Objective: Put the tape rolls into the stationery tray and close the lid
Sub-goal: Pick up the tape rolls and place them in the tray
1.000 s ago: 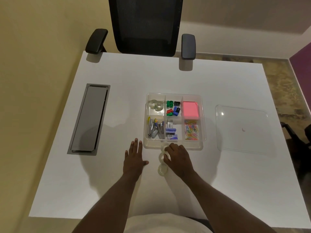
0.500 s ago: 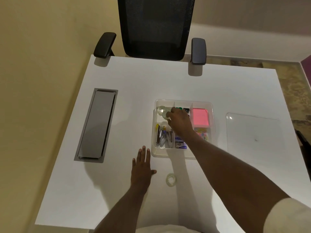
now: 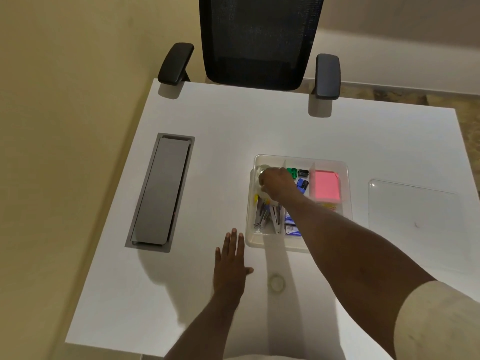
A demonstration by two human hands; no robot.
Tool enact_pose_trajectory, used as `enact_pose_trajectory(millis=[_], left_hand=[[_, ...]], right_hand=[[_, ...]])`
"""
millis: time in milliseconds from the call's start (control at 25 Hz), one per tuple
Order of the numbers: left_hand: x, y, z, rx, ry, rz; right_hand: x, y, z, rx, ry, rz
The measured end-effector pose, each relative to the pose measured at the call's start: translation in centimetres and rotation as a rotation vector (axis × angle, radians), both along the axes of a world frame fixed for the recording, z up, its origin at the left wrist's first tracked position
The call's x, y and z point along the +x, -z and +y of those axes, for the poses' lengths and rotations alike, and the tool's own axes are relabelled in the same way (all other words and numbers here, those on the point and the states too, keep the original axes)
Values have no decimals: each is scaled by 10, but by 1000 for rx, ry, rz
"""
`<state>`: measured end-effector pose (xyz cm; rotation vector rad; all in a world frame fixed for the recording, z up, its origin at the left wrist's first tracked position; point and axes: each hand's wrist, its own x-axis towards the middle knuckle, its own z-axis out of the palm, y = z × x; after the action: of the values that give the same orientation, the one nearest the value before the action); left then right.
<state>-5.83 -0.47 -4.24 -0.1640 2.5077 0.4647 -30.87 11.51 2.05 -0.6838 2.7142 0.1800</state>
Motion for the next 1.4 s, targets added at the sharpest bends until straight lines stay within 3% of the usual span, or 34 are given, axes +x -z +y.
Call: enact_pose_trajectory(millis=[320, 520, 640, 1040, 1240, 1400], left_hand=[[0, -2, 0, -10, 7, -1], [-2, -11, 1, -23, 9, -10], [-3, -18, 3, -25, 2, -22], [-3, -31, 6, -19, 9, -36], [-2, -32, 6, -18, 9, -36], [-3, -33, 7, -26, 7, -42]], right_hand=[[31, -11, 14, -154, 54, 131], [87, -20, 20, -396, 114, 199], [128, -18, 32, -503, 91, 137], [231, 1, 86, -514, 89, -150], [265, 19, 102, -362, 111, -316], [279, 30, 96, -301, 127, -328]])
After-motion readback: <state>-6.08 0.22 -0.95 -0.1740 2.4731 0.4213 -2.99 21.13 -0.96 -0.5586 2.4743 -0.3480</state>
